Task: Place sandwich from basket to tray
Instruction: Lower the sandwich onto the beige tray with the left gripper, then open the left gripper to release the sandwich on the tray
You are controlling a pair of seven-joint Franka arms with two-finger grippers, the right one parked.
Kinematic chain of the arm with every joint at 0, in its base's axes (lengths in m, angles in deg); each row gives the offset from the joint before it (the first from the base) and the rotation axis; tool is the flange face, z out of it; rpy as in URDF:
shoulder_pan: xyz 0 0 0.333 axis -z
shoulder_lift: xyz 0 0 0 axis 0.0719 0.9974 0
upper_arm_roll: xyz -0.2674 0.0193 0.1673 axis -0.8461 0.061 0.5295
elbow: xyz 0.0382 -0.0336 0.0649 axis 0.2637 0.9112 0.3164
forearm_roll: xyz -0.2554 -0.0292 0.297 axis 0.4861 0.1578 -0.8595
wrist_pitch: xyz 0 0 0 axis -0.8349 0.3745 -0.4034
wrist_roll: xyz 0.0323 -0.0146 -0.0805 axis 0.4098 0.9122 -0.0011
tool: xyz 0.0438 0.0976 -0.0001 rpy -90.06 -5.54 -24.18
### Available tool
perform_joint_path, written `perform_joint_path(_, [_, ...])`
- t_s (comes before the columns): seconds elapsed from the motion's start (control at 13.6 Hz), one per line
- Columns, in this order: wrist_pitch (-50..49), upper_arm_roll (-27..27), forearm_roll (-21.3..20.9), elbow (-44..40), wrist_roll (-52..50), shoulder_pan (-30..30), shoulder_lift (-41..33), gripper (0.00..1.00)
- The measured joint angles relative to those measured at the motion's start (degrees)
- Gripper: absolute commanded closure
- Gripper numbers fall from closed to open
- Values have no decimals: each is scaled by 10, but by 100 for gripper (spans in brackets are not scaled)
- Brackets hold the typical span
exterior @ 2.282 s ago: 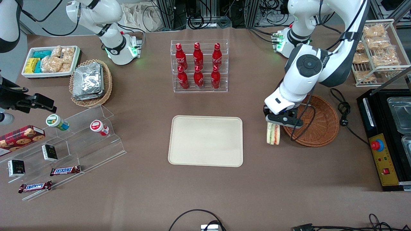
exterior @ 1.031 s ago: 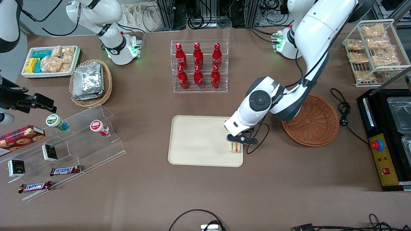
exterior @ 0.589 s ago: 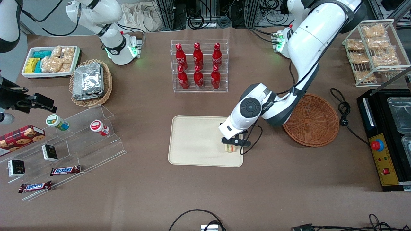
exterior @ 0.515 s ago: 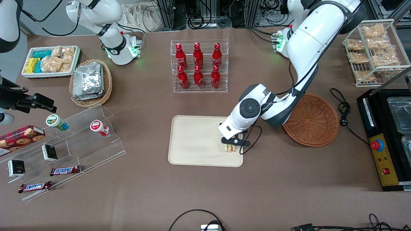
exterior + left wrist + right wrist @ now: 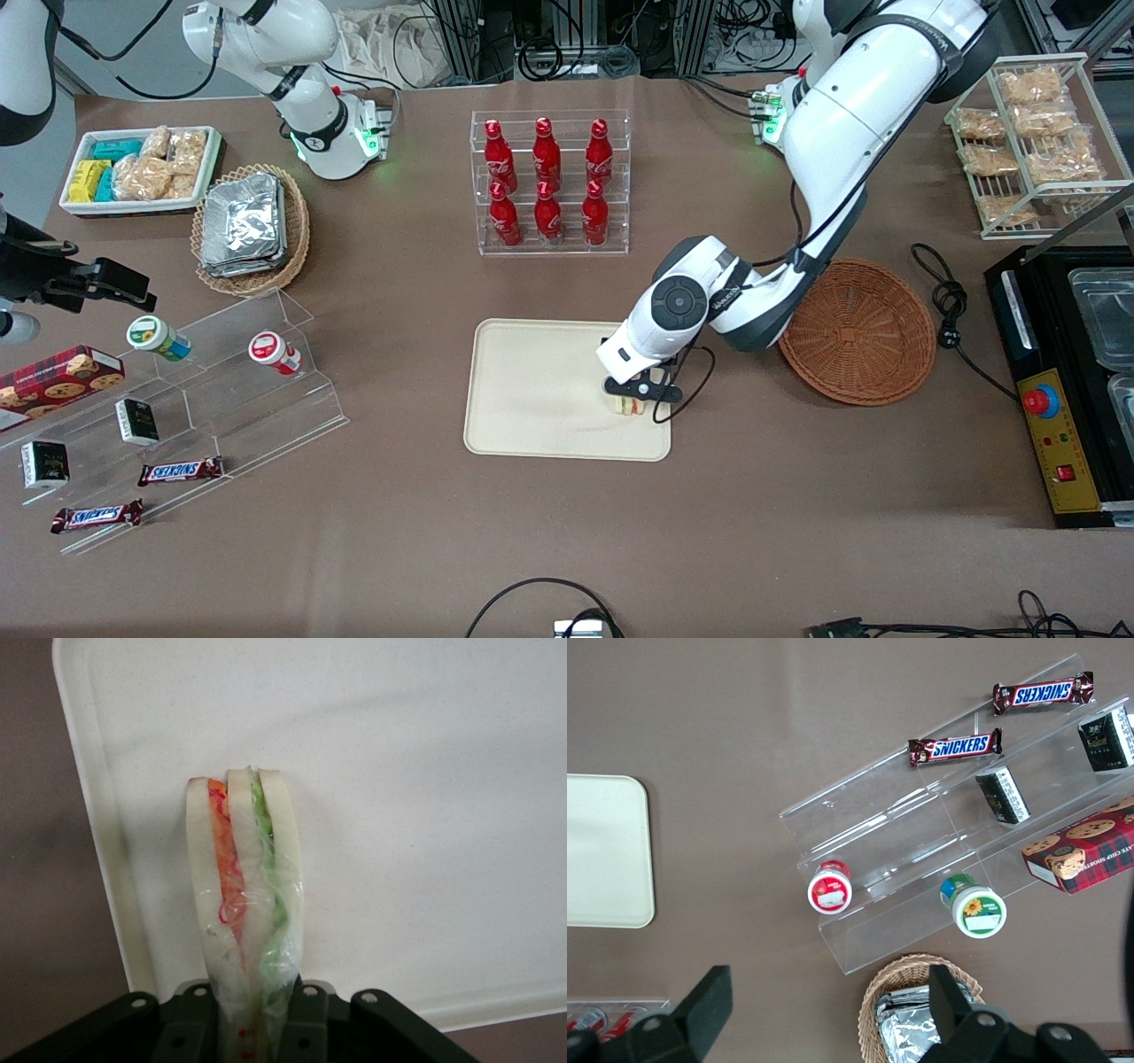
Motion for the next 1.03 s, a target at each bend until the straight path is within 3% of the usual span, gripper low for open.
perform_joint_path(0.07, [0, 0, -3, 0, -2, 0, 1, 0])
perform_joint_path(0.59, [-10, 0, -17, -29, -48, 1, 4, 0])
perform_joint_path(1.03, [-115, 1, -20, -136, -86, 2, 2, 0])
